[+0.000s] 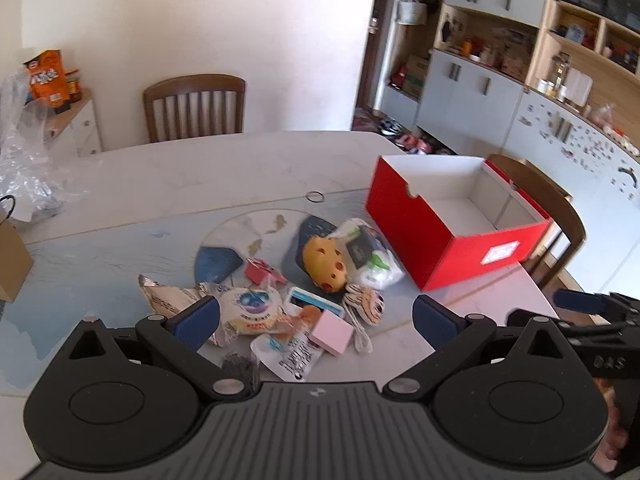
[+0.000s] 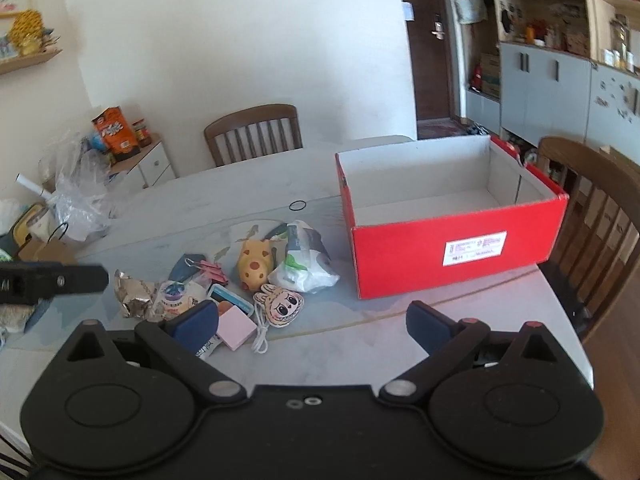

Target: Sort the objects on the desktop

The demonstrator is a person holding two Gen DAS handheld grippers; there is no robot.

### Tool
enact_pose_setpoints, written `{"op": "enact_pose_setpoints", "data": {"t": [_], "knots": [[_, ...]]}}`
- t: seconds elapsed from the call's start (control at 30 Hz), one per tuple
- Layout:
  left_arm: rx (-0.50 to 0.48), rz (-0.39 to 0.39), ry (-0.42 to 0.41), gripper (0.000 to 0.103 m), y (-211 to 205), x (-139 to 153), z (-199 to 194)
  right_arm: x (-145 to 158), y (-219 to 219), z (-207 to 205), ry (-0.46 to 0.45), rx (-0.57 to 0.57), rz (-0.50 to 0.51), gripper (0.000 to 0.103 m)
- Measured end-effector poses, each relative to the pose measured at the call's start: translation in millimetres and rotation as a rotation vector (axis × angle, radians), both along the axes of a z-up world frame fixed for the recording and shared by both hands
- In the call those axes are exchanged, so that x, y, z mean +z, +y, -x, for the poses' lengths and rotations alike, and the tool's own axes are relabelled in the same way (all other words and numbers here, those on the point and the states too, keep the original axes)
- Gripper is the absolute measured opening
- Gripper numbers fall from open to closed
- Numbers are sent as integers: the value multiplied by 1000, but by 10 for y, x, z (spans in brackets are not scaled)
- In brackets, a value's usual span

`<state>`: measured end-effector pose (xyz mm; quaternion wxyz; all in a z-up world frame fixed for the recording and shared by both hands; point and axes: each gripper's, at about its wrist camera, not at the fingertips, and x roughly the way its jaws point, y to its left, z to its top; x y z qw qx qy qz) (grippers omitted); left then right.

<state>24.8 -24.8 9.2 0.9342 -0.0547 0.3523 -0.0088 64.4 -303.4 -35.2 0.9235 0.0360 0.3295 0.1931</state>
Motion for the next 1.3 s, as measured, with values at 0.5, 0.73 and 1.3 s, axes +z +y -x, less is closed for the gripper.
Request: {"op": "enact_pose_setpoints", "data": {"t": [0.5, 0.73, 1.3], "knots": [[161, -47, 17, 103, 30, -152, -113, 51, -67, -208, -13, 148, 23, 99], [169, -81, 33, 103, 330, -303, -315, 12, 161, -422, -22, 132, 38, 97], [131, -39, 150, 103, 1188, -885, -739, -328, 1008, -988, 59, 93, 110, 88]]}}
